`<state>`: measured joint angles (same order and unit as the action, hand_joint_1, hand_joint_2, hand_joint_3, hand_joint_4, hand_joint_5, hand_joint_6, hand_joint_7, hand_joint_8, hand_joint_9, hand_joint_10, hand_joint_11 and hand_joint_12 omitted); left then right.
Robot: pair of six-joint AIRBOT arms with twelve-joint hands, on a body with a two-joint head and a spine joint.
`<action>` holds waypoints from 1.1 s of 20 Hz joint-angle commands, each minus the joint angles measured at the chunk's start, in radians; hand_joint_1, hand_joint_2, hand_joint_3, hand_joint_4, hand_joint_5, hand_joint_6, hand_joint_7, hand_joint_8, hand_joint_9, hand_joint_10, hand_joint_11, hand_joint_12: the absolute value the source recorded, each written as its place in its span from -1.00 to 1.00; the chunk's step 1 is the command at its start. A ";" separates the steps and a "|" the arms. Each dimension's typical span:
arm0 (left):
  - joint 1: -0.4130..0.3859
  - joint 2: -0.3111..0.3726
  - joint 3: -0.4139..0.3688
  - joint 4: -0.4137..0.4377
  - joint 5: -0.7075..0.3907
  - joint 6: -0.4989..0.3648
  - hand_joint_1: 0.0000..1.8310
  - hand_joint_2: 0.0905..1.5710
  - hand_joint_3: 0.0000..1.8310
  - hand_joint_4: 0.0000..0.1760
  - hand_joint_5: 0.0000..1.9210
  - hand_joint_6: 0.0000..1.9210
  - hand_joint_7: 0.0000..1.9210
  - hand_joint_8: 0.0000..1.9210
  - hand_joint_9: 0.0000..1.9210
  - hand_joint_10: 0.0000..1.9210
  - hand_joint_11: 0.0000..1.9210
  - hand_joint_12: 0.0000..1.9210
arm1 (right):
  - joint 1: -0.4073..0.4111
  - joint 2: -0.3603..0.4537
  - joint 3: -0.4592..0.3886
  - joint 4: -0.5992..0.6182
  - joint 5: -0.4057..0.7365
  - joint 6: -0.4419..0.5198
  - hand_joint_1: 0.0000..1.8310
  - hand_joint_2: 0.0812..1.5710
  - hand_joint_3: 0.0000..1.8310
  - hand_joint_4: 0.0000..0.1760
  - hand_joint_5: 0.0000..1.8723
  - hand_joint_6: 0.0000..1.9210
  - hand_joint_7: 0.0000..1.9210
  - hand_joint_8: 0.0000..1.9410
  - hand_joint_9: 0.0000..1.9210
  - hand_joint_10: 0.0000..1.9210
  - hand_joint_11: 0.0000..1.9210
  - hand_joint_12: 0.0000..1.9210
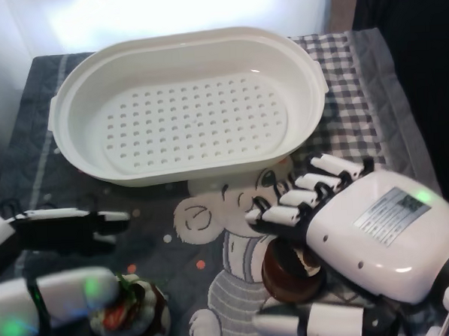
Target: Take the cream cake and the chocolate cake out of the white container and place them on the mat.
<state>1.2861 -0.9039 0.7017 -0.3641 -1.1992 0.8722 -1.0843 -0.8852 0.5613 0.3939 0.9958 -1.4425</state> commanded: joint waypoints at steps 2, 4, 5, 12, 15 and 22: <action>0.018 0.028 -0.010 -0.016 -0.189 -0.003 -0.61 0.52 -0.99 -0.93 -0.13 -0.93 -0.01 -0.82 -0.26 -0.10 -0.47 0.38 | 0.003 0.023 -0.010 -0.043 0.186 0.003 -0.98 0.52 -0.96 -1.00 -0.64 0.20 -0.40 0.34 -0.38 0.46 -0.58 0.79; 0.025 0.052 -0.016 -0.025 -0.262 -0.003 -0.52 0.55 -1.00 -0.91 -0.03 -0.94 0.05 -0.80 -0.19 -0.15 -0.41 0.37 | 0.003 0.042 -0.011 -0.044 0.240 0.012 -1.00 0.61 -0.91 -1.00 -0.36 0.44 -0.13 0.45 -0.09 0.57 -0.15 0.78; 0.025 0.064 -0.017 -0.029 -0.308 -0.003 -0.47 0.57 -1.00 -1.00 -0.02 -0.95 0.07 -0.80 -0.17 -0.14 -0.41 0.39 | 0.003 0.054 -0.008 -0.044 0.276 0.021 -1.00 0.69 -0.88 -1.00 -0.20 0.42 -0.03 0.45 0.01 0.55 -0.02 0.73; -0.027 0.080 0.029 -0.045 -0.496 -0.003 0.23 0.48 -0.98 -0.96 -0.20 0.26 0.02 -0.01 0.02 -0.39 -0.27 0.24 | 0.004 0.056 0.137 -0.065 0.480 0.308 -1.00 0.77 -0.88 -1.00 -0.05 0.51 0.14 0.48 0.11 0.65 0.08 0.95; -0.082 0.100 0.044 -0.036 -0.532 0.026 0.31 0.45 -1.00 -1.00 -0.16 0.19 0.02 0.15 0.13 -0.51 -0.18 0.30 | 0.004 0.084 0.150 -0.054 0.604 0.308 -0.98 0.78 -0.91 -1.00 -0.11 0.59 0.12 0.42 0.05 0.61 -0.03 0.90; -0.236 0.104 0.116 0.029 -0.533 0.062 -0.35 0.52 -1.00 -1.00 -0.37 -0.95 0.05 -0.73 0.06 -0.21 -0.09 0.18 | 0.004 0.144 0.127 -0.047 0.767 0.196 -1.00 0.61 -1.00 -1.00 -1.00 0.00 -0.83 0.16 -0.82 0.50 -1.00 0.78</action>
<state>1.0527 -0.8013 0.8169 -0.3401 -1.6154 0.9428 -1.0882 -0.7437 0.6865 0.3637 1.6554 -1.2358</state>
